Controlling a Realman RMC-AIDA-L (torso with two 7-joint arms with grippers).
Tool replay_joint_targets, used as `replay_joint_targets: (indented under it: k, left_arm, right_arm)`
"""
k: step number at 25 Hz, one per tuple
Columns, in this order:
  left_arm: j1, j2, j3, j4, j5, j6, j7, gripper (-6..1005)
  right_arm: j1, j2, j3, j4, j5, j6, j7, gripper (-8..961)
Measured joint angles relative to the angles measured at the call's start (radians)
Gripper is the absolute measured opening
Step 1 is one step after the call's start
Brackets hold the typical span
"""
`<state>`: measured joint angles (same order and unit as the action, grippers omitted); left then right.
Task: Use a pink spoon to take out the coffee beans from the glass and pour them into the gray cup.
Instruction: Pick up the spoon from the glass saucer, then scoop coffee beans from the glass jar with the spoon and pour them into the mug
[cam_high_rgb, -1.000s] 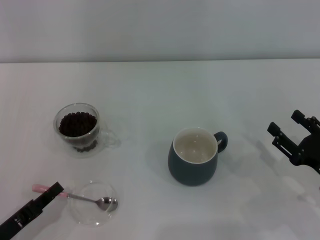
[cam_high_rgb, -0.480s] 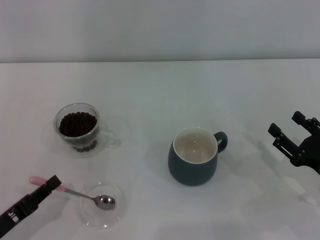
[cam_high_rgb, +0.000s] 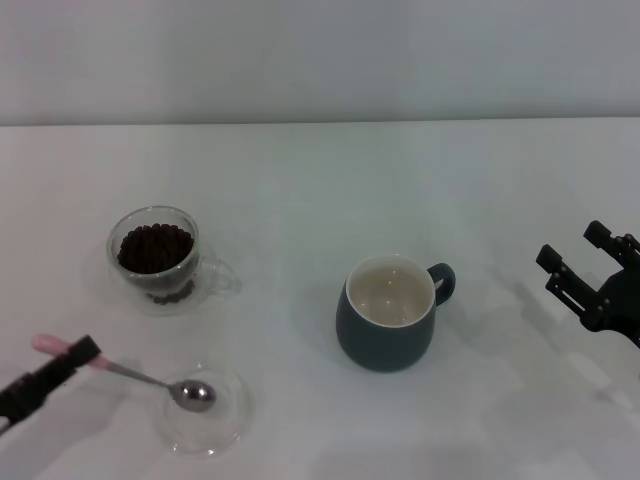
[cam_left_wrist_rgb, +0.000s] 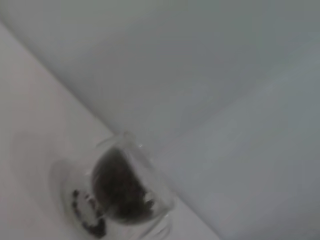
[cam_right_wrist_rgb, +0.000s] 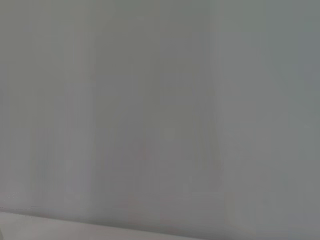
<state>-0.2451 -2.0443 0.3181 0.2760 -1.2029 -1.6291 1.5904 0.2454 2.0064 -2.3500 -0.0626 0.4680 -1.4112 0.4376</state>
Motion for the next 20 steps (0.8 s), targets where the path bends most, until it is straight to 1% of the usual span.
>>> replay_joint_targets:
  k: [1,3,4,7,10,12,13,15,16,17,20]
  left_arm:
    - [0.0,0.007,-0.004,0.014,-0.009,-0.027,-0.004,131]
    - [0.0,0.007,-0.004,0.014,-0.009,-0.027,-0.004,130]
    - [-0.006,0.021,-0.008,0.055,-0.073,-0.069,-0.01,130]
    - [-0.024,0.029,-0.008,0.094,-0.111,-0.064,-0.015,130]
    - [-0.065,0.043,-0.007,0.139,-0.119,-0.036,-0.033,131]
    - [-0.112,0.063,0.001,0.16,-0.109,-0.001,-0.051,131]
    - [-0.122,0.068,0.002,0.163,-0.103,0.009,-0.055,131]
    - [-0.158,0.088,0.004,0.167,-0.079,0.046,-0.07,131]
    - [-0.158,0.088,0.004,0.167,-0.079,0.046,-0.07,131]
    - [-0.19,0.109,0.004,0.168,-0.053,0.089,-0.085,131]
    - [-0.223,0.121,0.004,0.169,-0.032,0.131,-0.088,130]
  right_arm:
    - [0.0,0.0,0.0,0.001,0.0,0.0,0.0,753]
    - [0.0,0.0,0.0,0.001,0.0,0.0,0.0,753]
    - [0.0,0.0,0.0,0.001,0.0,0.0,0.0,753]
    - [0.001,0.0,0.0,-0.001,0.0,0.0,0.0,753]
    - [0.003,0.0,0.0,-0.001,0.0,0.0,0.0,753]
    - [0.004,0.001,0.0,-0.003,0.0,0.0,0.0,753]
    - [0.005,0.001,0.0,-0.004,0.0,0.0,-0.001,753]
    - [0.007,0.002,0.0,-0.009,0.0,0.0,-0.001,753]
    - [0.007,0.002,0.0,-0.013,0.0,0.0,-0.001,753]
    - [0.007,0.002,0.0,-0.018,0.0,0.0,-0.001,753]
    - [0.007,0.001,0.0,-0.033,0.0,0.01,-0.001,753]
